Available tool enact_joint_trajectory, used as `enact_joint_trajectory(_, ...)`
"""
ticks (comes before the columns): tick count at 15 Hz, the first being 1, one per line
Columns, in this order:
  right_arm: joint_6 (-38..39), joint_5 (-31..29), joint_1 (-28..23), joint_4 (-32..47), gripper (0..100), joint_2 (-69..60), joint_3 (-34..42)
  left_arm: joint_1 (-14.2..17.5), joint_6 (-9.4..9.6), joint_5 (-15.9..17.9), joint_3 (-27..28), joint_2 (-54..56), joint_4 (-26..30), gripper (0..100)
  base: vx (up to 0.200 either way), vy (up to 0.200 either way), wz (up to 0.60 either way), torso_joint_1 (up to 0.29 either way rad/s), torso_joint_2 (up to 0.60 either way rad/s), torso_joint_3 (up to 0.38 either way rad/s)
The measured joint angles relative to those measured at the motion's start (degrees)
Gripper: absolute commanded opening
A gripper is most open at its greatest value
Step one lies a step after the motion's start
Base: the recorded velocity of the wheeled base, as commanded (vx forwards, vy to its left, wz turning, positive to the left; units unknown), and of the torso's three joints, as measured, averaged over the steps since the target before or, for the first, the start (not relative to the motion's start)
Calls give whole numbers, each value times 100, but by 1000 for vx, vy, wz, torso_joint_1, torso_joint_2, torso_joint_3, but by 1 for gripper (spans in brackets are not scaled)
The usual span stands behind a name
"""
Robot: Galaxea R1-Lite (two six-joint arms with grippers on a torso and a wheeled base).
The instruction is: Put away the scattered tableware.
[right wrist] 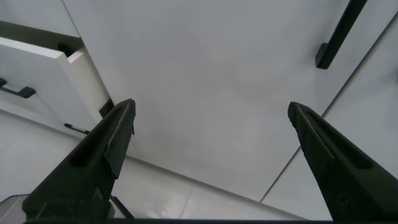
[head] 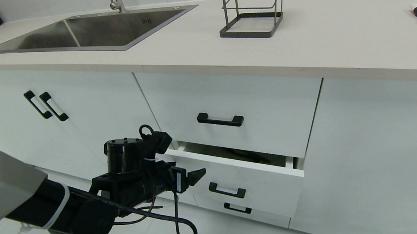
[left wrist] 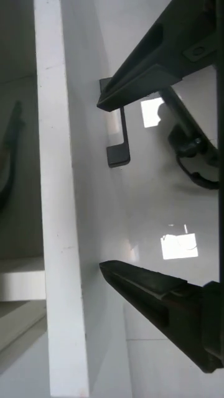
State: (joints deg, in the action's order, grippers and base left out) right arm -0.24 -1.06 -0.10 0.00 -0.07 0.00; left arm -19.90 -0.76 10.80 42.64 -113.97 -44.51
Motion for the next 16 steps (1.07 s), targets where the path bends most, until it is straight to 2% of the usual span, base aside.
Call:
enact_joint_trajectory(2, 0, 2, 0, 0, 100, 0, 0, 6, -66, -2, 90, -146, -276, 100, 0, 0, 0, 0, 0, 0)
enact_joint_trajectory(7, 0, 0, 0, 0, 100, 0, 0, 66, -66, -2, 324, -395, -638, 100, 0, 0, 0, 0, 0, 0)
enact_joint_trajectory(16, 0, 0, 0, 0, 100, 0, 0, 83, -55, 0, 611, -557, -713, 100, 0, 0, 0, 0, 0, 0)
